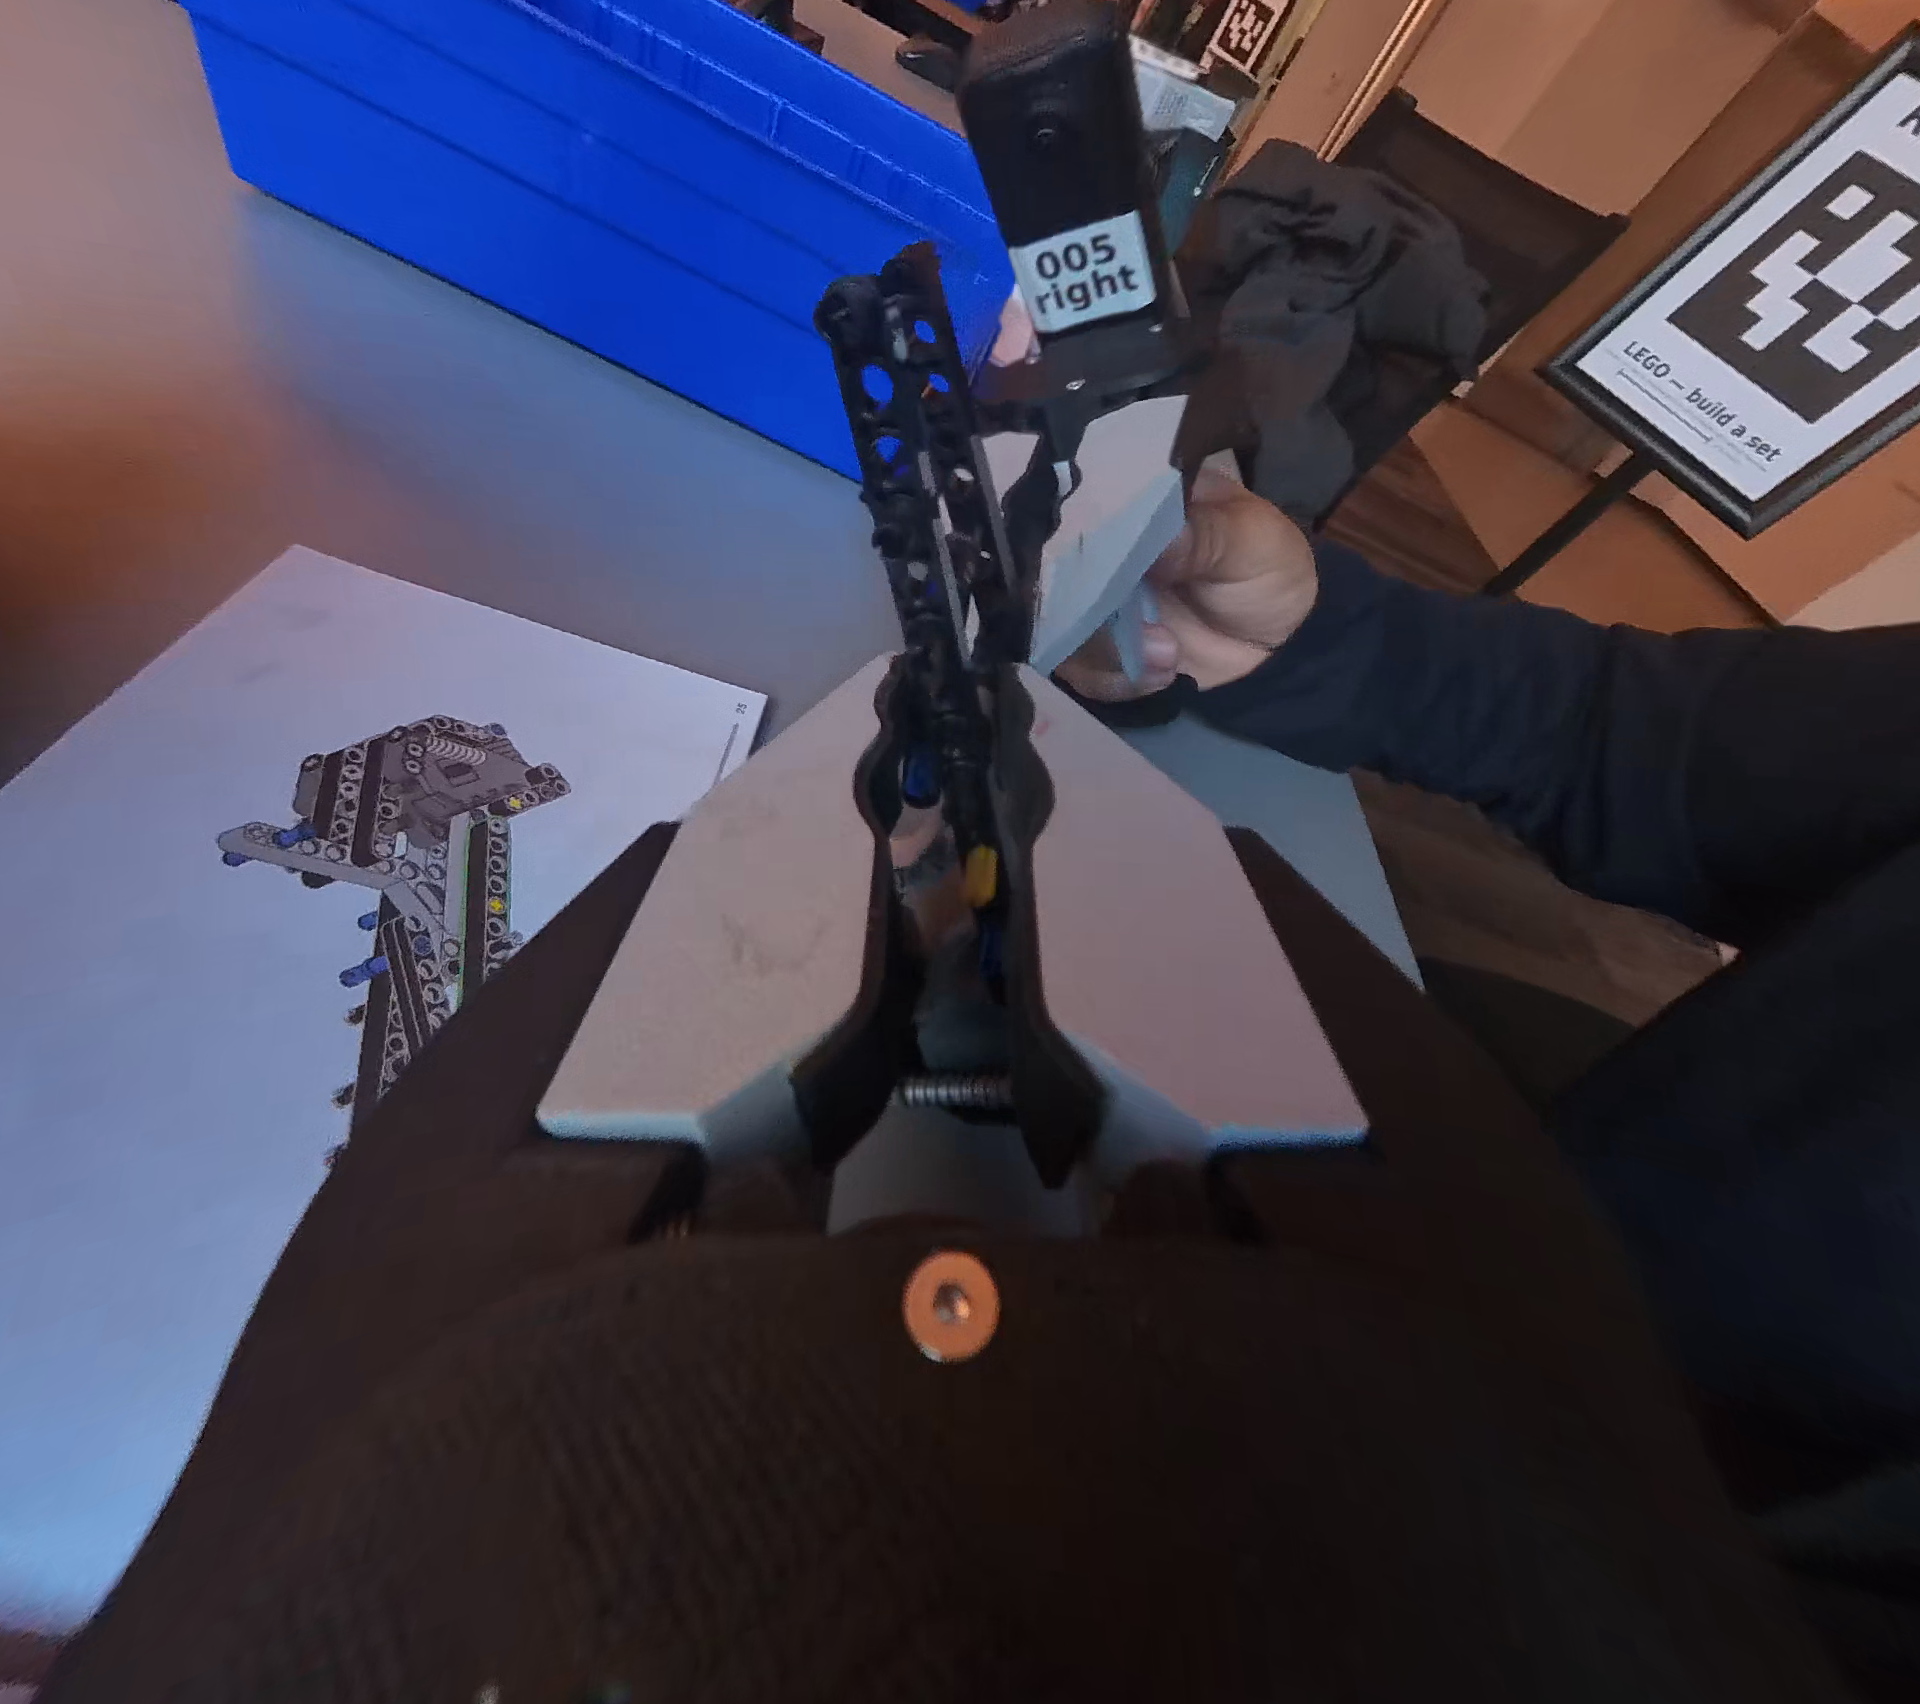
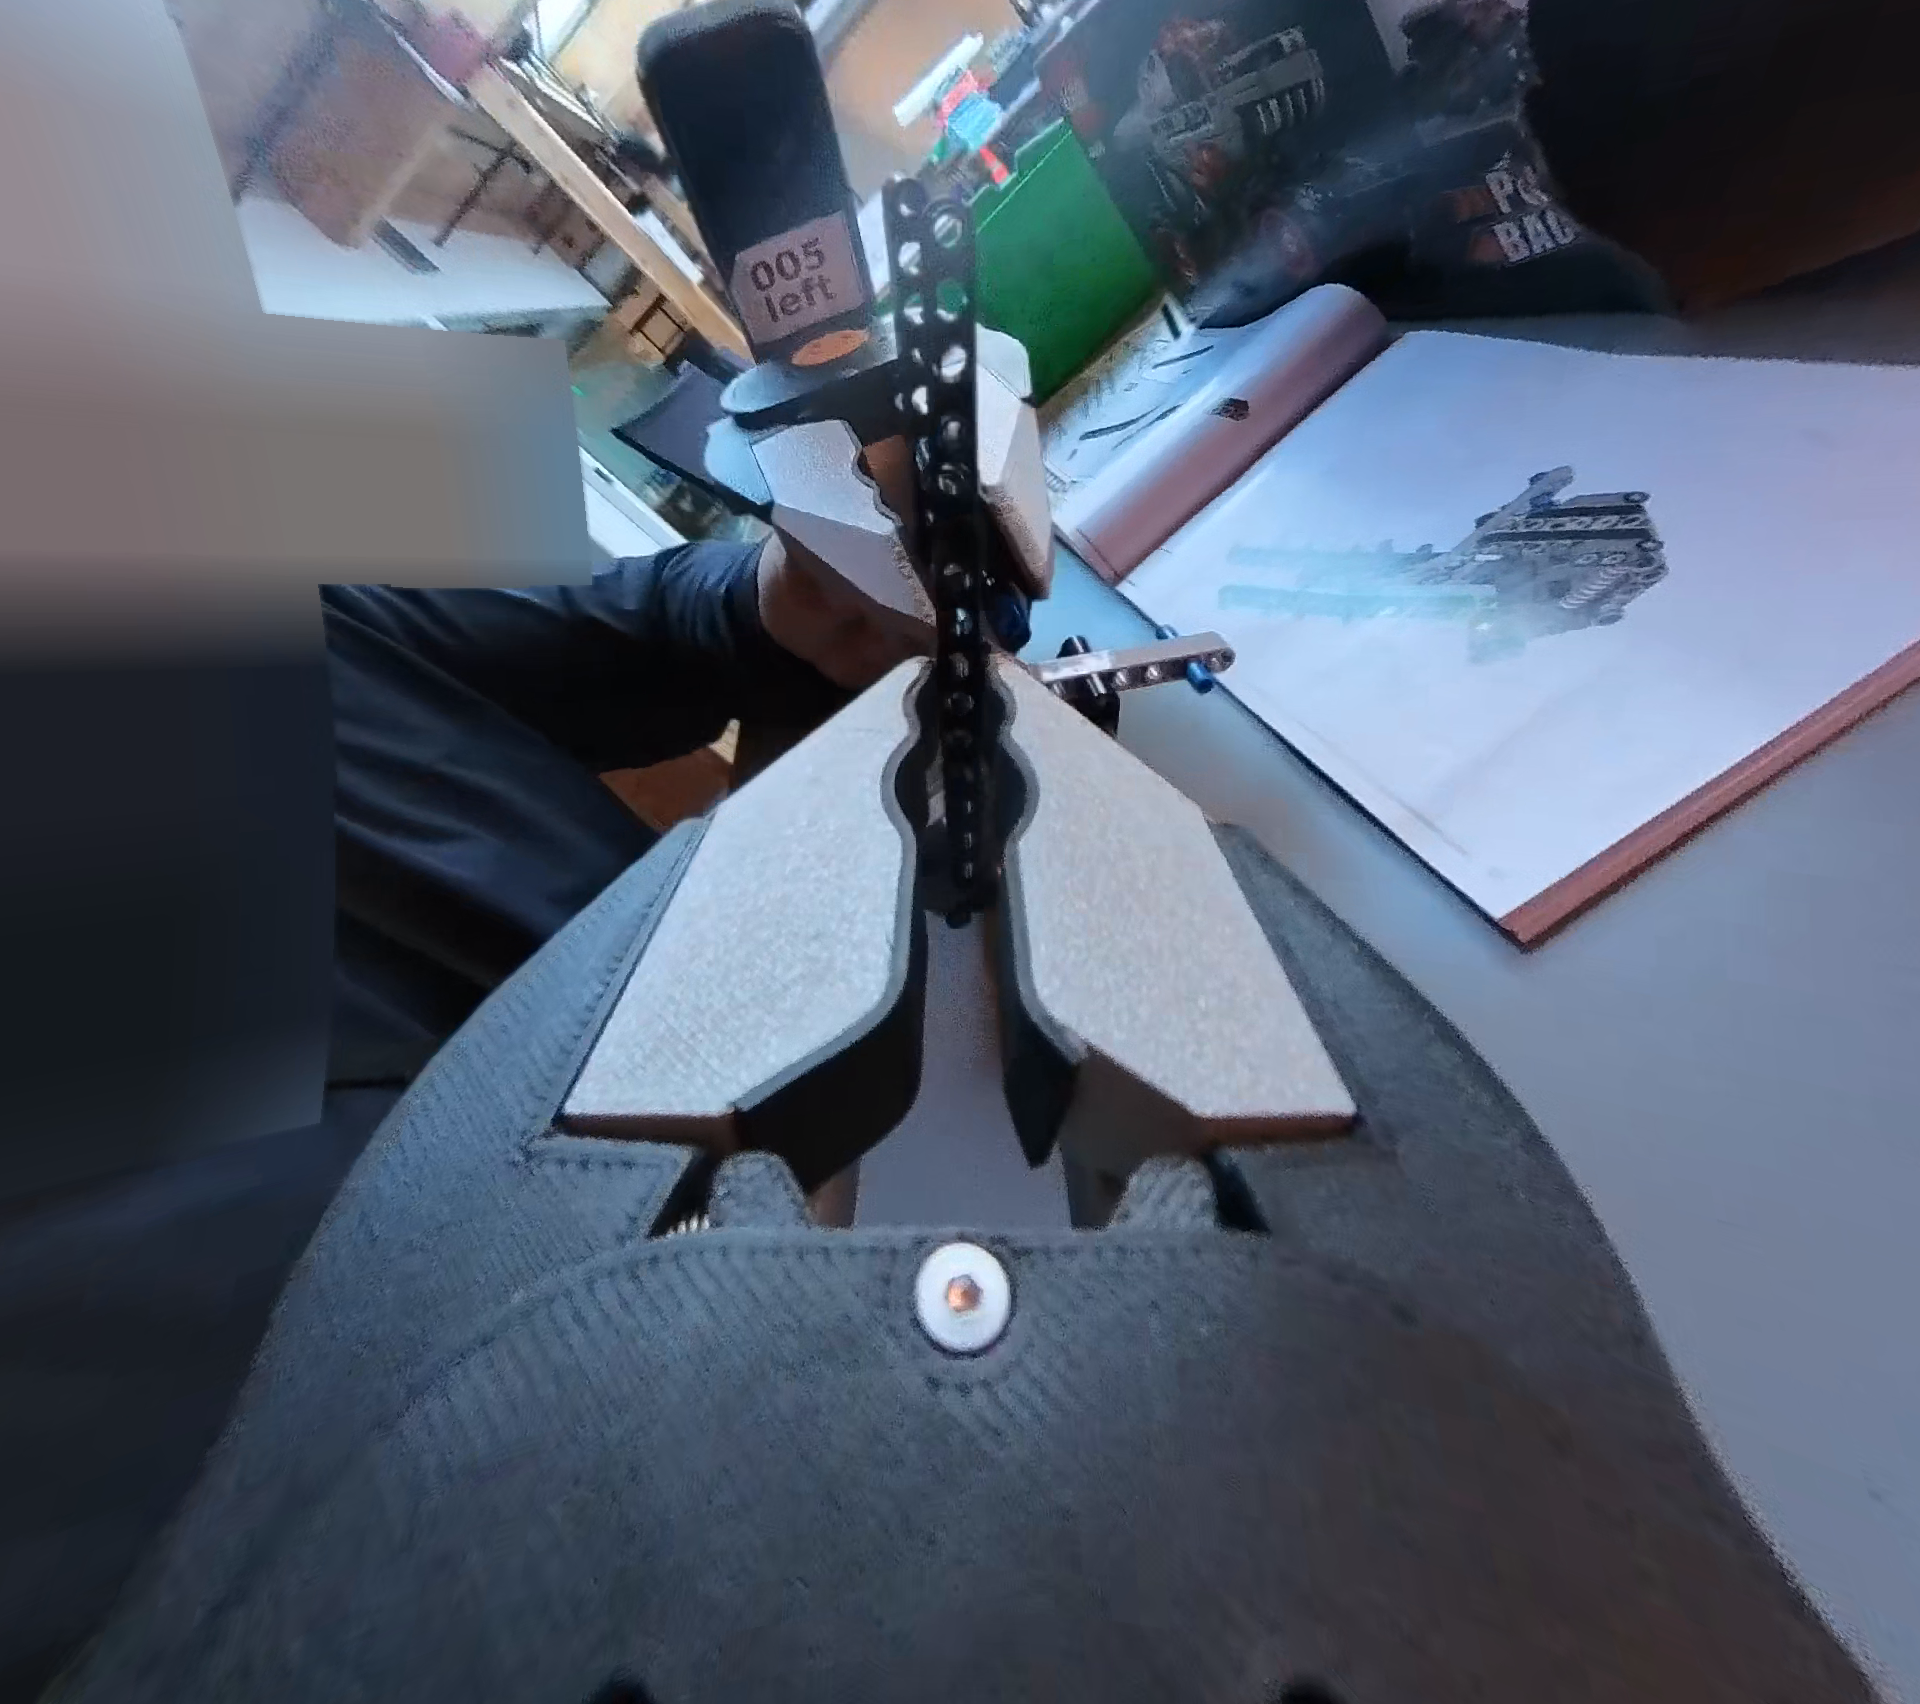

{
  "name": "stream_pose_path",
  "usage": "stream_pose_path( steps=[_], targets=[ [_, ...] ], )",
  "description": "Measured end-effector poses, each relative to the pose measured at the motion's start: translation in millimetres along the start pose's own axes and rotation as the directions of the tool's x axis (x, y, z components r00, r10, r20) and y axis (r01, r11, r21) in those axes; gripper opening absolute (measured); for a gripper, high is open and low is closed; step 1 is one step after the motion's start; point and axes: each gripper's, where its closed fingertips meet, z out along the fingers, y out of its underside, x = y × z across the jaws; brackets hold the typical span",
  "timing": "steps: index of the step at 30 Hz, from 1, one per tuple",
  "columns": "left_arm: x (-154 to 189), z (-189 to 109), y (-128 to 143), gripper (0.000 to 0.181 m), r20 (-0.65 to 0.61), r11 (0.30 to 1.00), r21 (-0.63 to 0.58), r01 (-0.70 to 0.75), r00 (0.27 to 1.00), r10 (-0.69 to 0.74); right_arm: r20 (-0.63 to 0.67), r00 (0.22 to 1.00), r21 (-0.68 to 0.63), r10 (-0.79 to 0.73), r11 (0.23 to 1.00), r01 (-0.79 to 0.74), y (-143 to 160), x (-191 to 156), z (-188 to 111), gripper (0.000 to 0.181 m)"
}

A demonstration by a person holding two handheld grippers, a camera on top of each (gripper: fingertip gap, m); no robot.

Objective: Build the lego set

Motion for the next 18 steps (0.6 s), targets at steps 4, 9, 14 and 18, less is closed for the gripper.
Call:
stream_pose_path(
  steps=[4,9,14,18],
  targets=[
    [-0.3,-0.7,0.3,0.015,-0.083,0.995,0.022,0.101,0.992,-0.099,-0.003,1.0,-0.008,-0.024,1.0,0.024,0.0,2.3,1.5,0.004],
    [-0.8,-1.8,0.3,0.015,-0.128,0.985,0.041,0.167,0.979,-0.16,0.029,0.999,0.008,0.013,1.0,-0.013,-1.3,3.6,2.5,0.004],
    [-1.3,-3.6,-0.6,0.014,-0.11,0.986,0.067,0.154,0.983,-0.146,0.014,1.0,-0.001,0.002,1.0,-0.002,1.1,4.1,4.6,0.004],
    [-2.5,-4.2,-1.7,0.015,-0.105,0.983,0.091,0.161,0.983,-0.151,0.031,0.999,0.01,0.042,0.999,-0.043,-0.1,4.5,5.2,0.004]
  ],
)
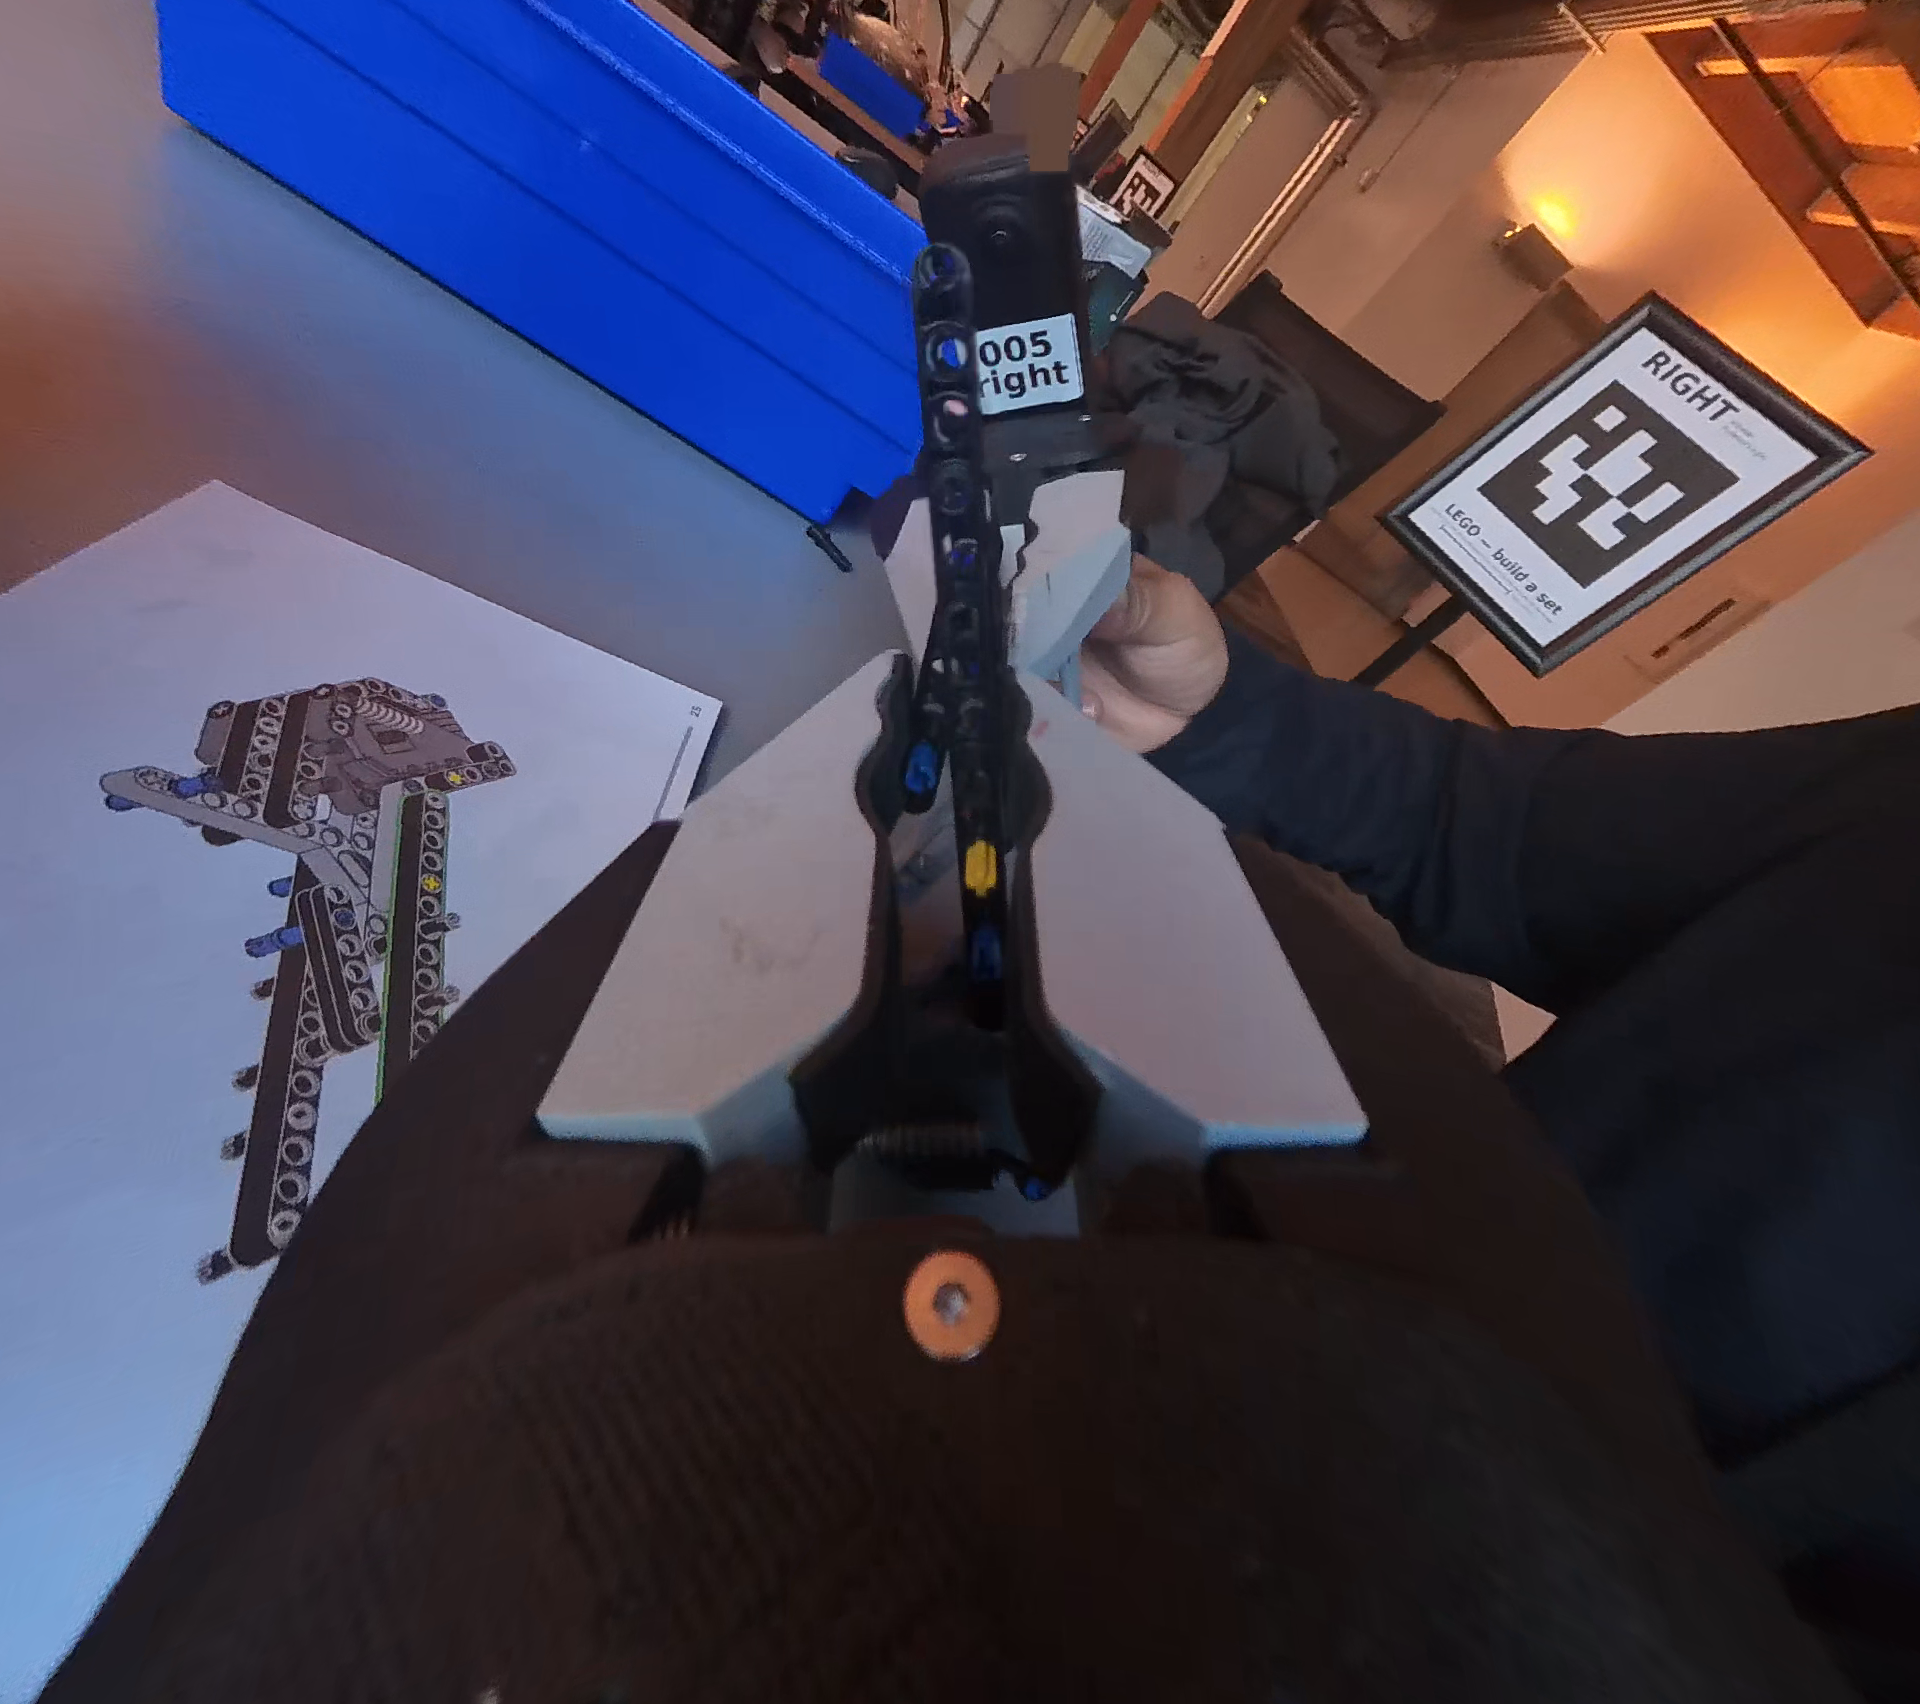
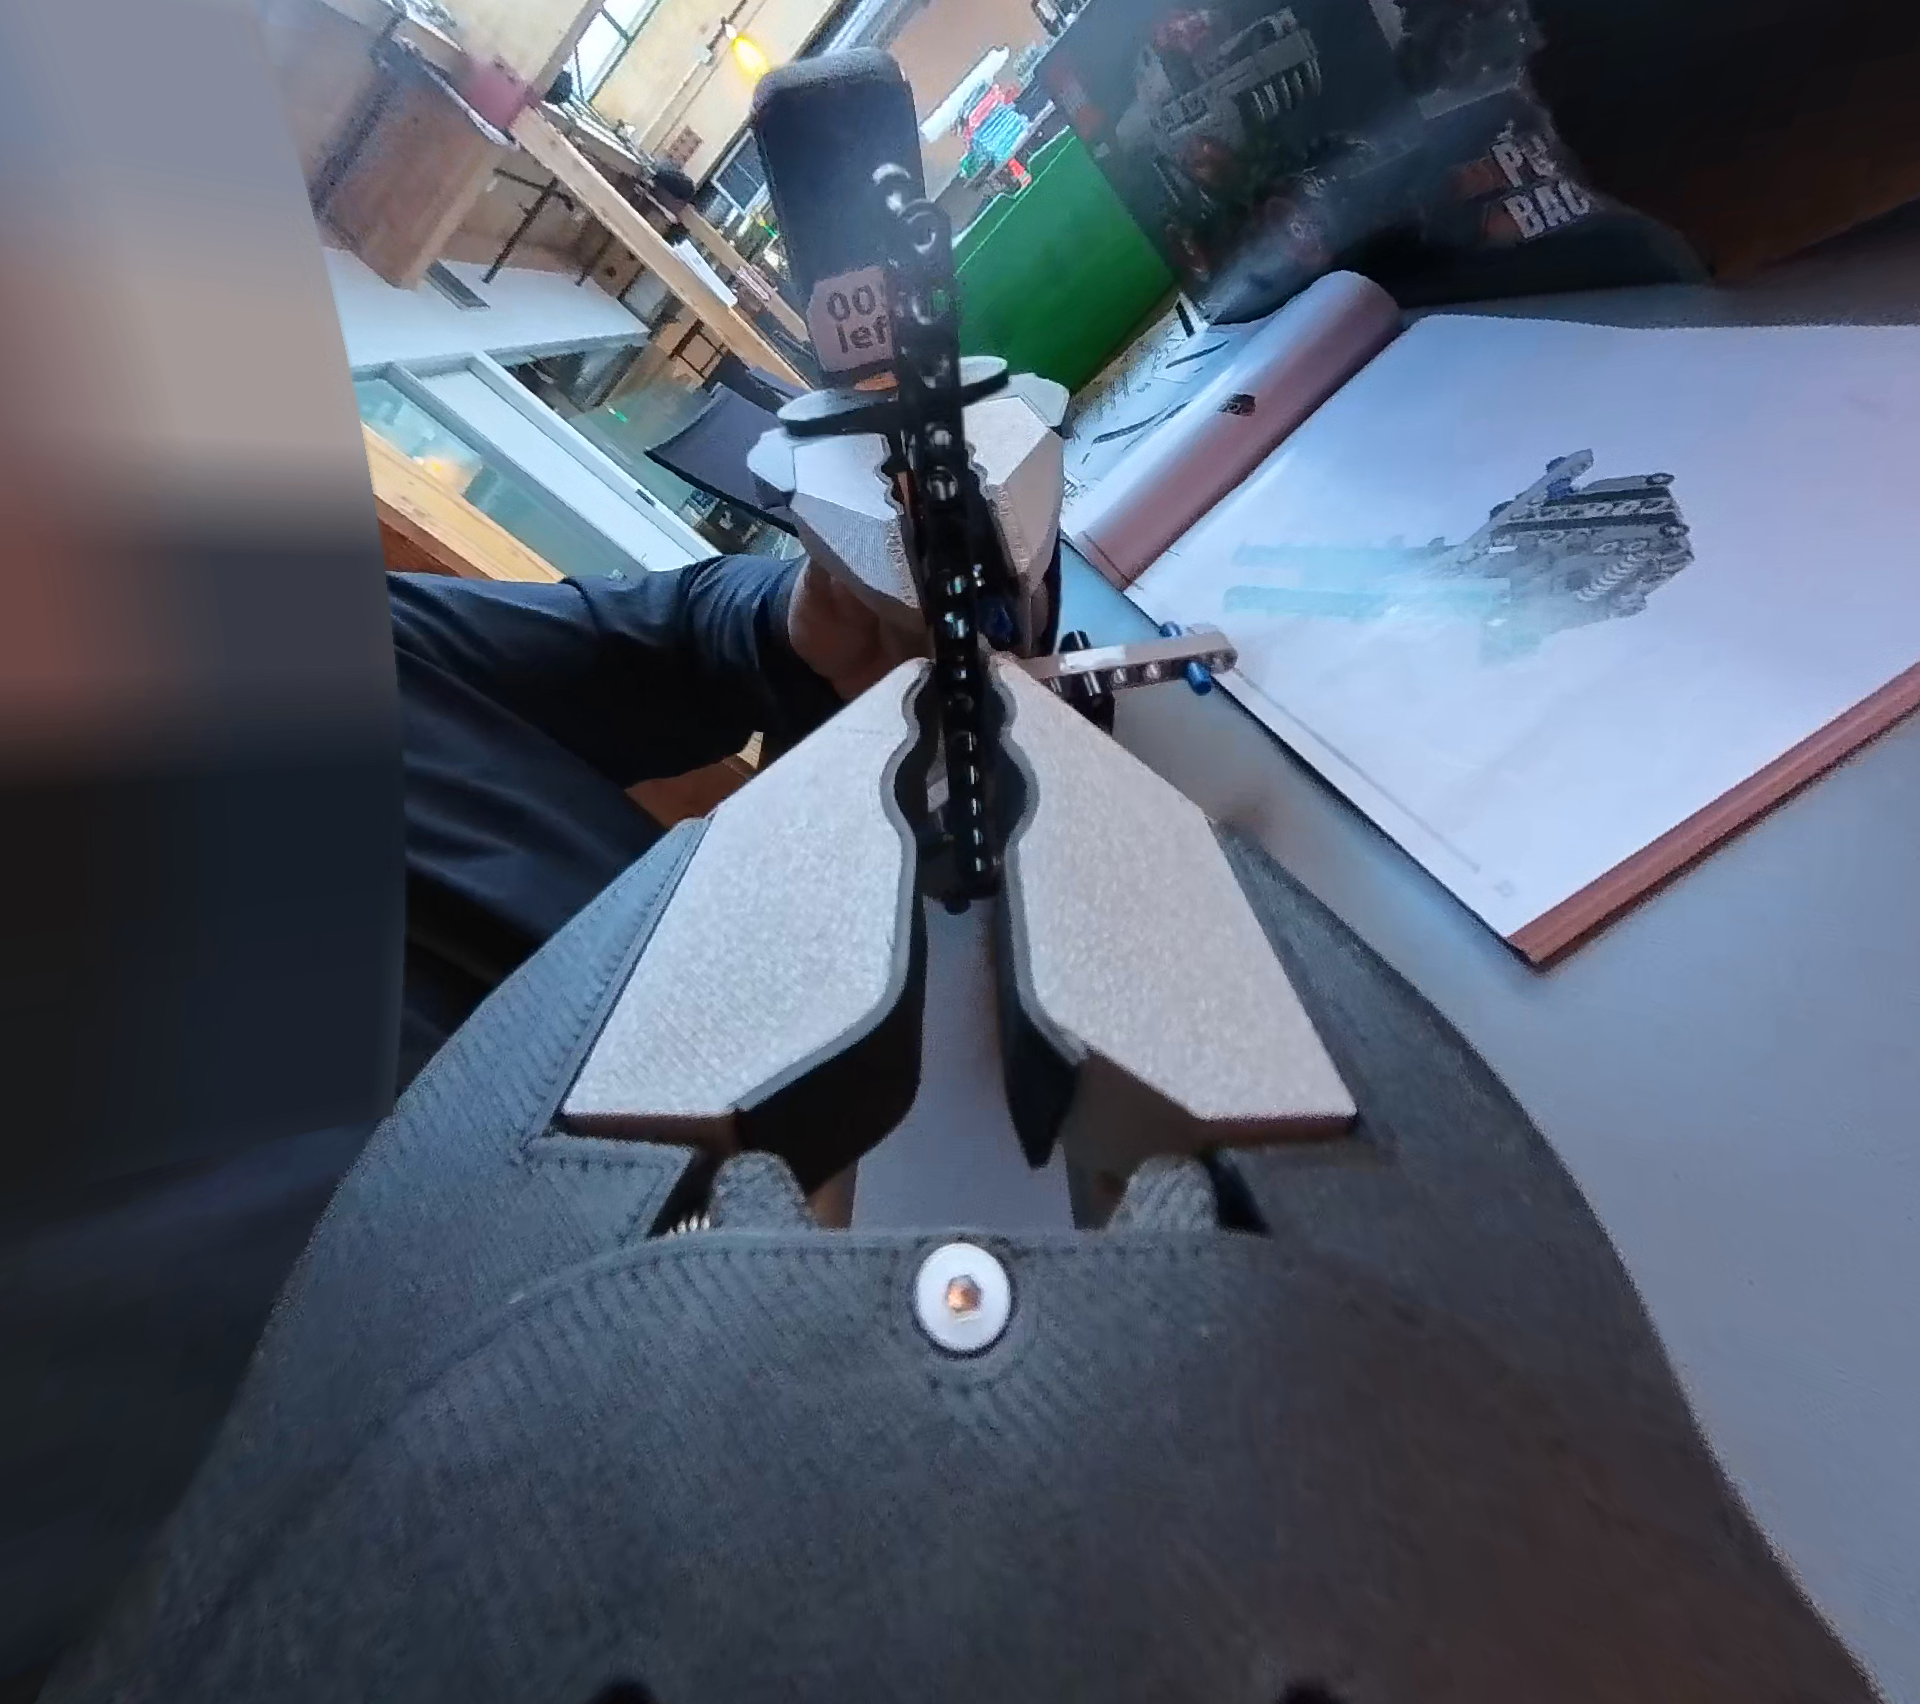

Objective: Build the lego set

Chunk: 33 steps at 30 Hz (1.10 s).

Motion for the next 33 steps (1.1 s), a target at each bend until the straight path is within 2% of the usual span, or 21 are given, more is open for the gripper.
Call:
stream_pose_path(
  steps=[5,11,13,17,22,25,33],
  targets=[
    [2.2,1.0,6.0,0.015,-0.036,0.998,-0.069,-0.008,0.999,0.006,0.03,0.999,0.005,0.017,1.0,-0.017,-1.6,-2.6,-1.7,0.005],
    [-0.4,1.9,9.8,0.017,0.071,0.96,-0.203,-0.195,0.975,0.213,0.008,1.0,-0.007,-0.016,1.0,0.016,-0.6,-3.7,0.3,0.005],
    [1.7,2.5,7.9,0.016,0.068,0.964,-0.184,-0.194,0.976,0.209,0.013,1.0,-0.014,-0.019,1.0,0.019,1.3,-4.9,1.5,0.005],
    [3.1,1.2,7.6,0.015,0.036,0.987,-0.125,-0.098,0.994,0.103,0.02,1.0,-0.017,-0.017,1.0,0.017,2.3,-5.3,2.7,0.005],
    [0.0,-0.1,1.9,0.014,0.089,0.992,-0.053,-0.113,0.989,0.117,-0.014,0.999,0.004,-0.032,0.999,0.032,0.5,-1.3,4.6,0.005],
    [-0.9,-1.3,1.8,0.015,0.079,0.995,-0.042,-0.095,0.992,0.098,-0.047,0.996,-0.003,-0.071,0.997,0.071,1.2,-0.3,6.7,0.005],
    [-4.1,-4.3,-0.6,0.013,0.086,0.998,0.019,-0.061,0.995,0.059,-0.041,0.999,-0.004,0.007,1.0,-0.007,4.7,2.9,12.7,0.004]
  ],
)
